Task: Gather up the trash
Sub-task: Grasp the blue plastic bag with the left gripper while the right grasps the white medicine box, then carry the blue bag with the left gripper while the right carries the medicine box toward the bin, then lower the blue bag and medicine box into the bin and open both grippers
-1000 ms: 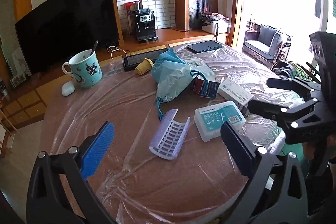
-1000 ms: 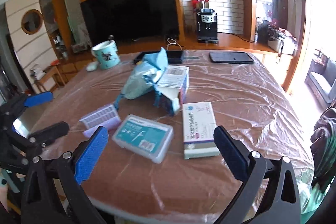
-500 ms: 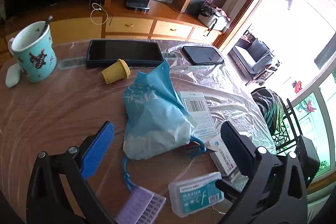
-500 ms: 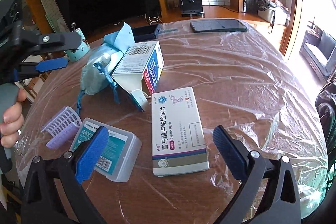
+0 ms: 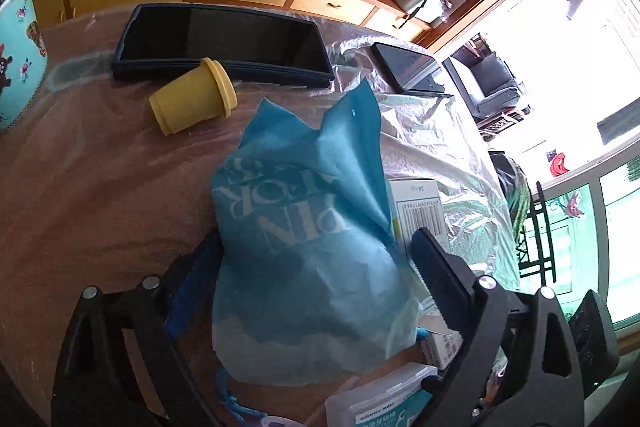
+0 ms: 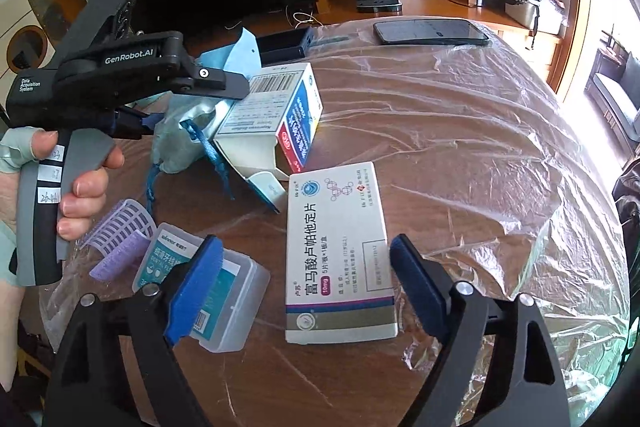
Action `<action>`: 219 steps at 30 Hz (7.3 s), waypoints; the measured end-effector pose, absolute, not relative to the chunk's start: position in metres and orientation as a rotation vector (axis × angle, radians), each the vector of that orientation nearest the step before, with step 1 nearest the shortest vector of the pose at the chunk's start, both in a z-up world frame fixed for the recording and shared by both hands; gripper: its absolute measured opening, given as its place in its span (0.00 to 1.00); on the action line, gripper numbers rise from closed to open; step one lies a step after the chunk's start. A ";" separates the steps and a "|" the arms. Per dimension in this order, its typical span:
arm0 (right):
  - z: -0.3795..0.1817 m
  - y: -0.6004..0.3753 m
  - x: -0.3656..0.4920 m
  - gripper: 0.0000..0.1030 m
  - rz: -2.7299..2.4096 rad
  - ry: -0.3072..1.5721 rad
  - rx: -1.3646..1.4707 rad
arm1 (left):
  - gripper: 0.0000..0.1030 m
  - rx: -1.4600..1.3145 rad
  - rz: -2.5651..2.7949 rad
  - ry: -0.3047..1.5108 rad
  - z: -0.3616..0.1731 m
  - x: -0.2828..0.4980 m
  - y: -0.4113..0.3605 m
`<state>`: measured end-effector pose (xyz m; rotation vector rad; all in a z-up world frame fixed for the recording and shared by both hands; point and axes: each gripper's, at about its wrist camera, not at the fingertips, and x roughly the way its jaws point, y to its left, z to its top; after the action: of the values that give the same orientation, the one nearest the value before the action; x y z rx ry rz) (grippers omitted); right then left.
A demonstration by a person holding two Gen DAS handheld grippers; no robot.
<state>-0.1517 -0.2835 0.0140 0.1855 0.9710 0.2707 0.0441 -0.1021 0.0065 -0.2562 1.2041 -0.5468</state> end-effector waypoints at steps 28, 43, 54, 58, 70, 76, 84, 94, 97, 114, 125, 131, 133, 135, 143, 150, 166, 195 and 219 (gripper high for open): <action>0.009 -0.273 -0.138 0.69 0.164 0.976 -0.033 | 0.76 -0.033 -0.465 1.130 0.014 0.041 -0.107; 0.037 -0.291 -0.162 0.49 0.211 0.862 0.051 | 0.46 -0.040 -0.493 1.064 0.025 0.021 -0.104; 0.053 -0.287 -0.174 0.49 0.274 0.813 0.114 | 0.46 -0.117 -0.516 0.957 0.053 -0.011 -0.087; 0.058 -0.282 -0.180 0.49 0.285 0.802 0.099 | 0.46 -0.122 -0.525 0.902 0.068 -0.034 -0.084; 0.075 -0.268 -0.207 0.49 0.343 0.766 0.076 | 0.46 -0.070 -0.503 0.790 0.092 -0.096 -0.072; 0.082 -0.260 -0.223 0.49 0.380 0.752 0.057 | 0.46 -0.024 -0.460 0.753 0.097 -0.127 -0.062; 0.084 -0.244 -0.250 0.49 0.420 0.747 0.023 | 0.46 0.053 -0.372 0.756 0.082 -0.164 -0.049; 0.083 -0.233 -0.283 0.49 0.460 0.750 0.006 | 0.46 0.124 -0.300 0.741 0.073 -0.209 -0.042; 0.085 -0.231 -0.293 0.49 0.474 0.747 -0.003 | 0.46 0.139 -0.293 0.736 0.072 -0.222 -0.040; 0.079 -0.230 -0.339 0.49 0.544 0.786 0.003 | 0.46 0.145 -0.323 0.777 0.060 -0.275 -0.032; 0.065 -0.235 -0.363 0.49 0.569 0.837 0.012 | 0.46 0.187 -0.383 0.803 0.052 -0.300 -0.041; 0.057 -0.233 -0.369 0.49 0.581 0.862 0.006 | 0.46 0.211 -0.427 0.836 0.041 -0.311 -0.046; 0.053 -0.232 -0.370 0.49 0.586 0.871 0.009 | 0.46 0.214 -0.441 0.853 0.036 -0.315 -0.048; 0.050 -0.231 -0.372 0.49 0.588 0.879 0.011 | 0.46 0.217 -0.452 0.867 0.032 -0.319 -0.048; 0.035 -0.229 -0.375 0.49 0.593 0.925 0.019 | 0.46 0.230 -0.478 0.913 0.016 -0.327 -0.055; 0.024 -0.228 -0.375 0.49 0.588 0.951 0.017 | 0.46 0.227 -0.488 0.963 -0.002 -0.325 -0.058; -0.008 -0.223 -0.365 0.49 0.563 1.025 0.019 | 0.46 0.228 -0.474 1.049 -0.039 -0.308 -0.059; -0.058 -0.213 -0.357 0.49 0.492 1.100 0.008 | 0.46 0.233 -0.439 1.150 -0.091 -0.273 -0.058; -0.036 -0.237 -0.364 0.81 0.423 1.009 0.040 | 0.80 0.212 -0.440 1.044 -0.062 -0.281 -0.047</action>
<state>-0.3637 -0.2367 -0.0364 0.0395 1.0092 0.4233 -0.2809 -0.0469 -0.0621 0.2121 1.0438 -0.4402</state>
